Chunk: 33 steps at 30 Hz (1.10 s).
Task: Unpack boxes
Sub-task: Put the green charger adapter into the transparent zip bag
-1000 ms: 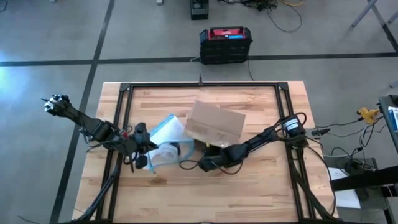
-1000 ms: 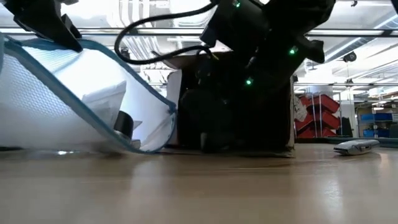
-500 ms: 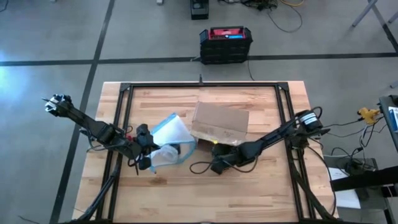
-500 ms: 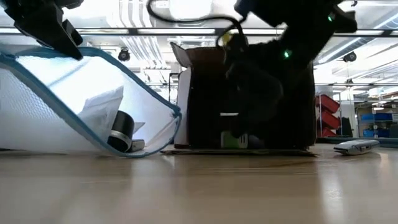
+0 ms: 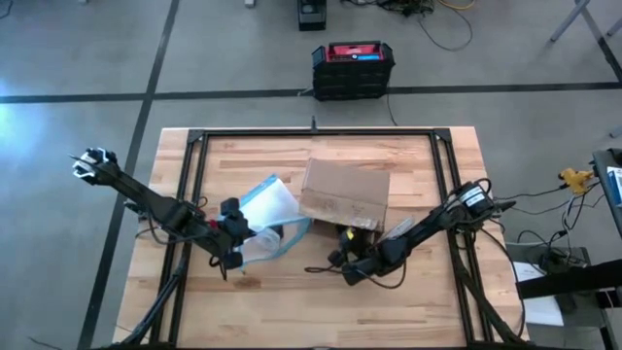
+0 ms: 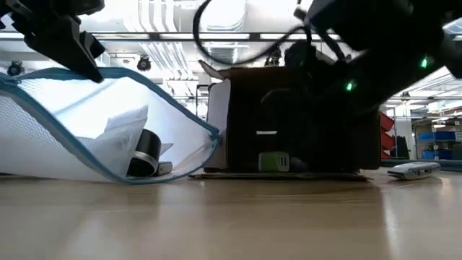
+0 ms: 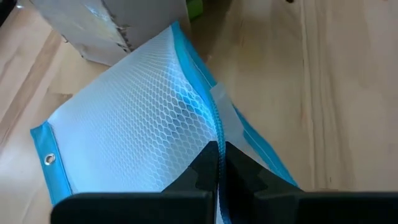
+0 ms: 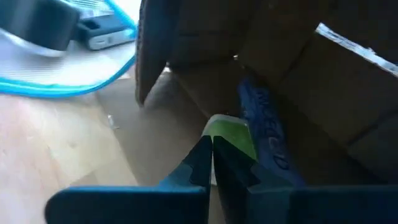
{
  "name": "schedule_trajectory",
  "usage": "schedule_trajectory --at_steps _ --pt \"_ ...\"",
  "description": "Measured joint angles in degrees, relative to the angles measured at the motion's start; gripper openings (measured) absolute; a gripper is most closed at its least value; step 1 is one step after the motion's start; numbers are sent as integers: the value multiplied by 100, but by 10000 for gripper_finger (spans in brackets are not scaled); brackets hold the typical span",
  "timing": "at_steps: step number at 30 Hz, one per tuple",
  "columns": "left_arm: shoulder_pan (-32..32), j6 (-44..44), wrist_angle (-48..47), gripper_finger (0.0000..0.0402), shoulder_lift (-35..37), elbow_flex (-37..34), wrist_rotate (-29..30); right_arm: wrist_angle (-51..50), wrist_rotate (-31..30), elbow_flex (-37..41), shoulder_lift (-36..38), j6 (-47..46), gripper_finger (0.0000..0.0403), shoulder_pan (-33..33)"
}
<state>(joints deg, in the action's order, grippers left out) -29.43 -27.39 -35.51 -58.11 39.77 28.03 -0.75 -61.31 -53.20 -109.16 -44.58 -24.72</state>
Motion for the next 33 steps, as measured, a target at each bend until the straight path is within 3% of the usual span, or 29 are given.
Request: schedule_trajectory --at_steps 5,13,20,26,33 --pt "0 142 10 0 -74 0 -2 24 -91 -48 -9 -243 33 36" --pt "2 393 192 0 -72 0 9 -146 -190 58 -141 -1156 149 185" --pt "2 443 256 0 -74 0 11 -144 -162 63 -338 -1195 220 260" --pt "2 442 278 0 -74 0 11 -153 -165 63 -359 -1192 249 339" --pt "2 440 297 0 -74 0 11 -145 -171 42 -359 -1248 246 339"
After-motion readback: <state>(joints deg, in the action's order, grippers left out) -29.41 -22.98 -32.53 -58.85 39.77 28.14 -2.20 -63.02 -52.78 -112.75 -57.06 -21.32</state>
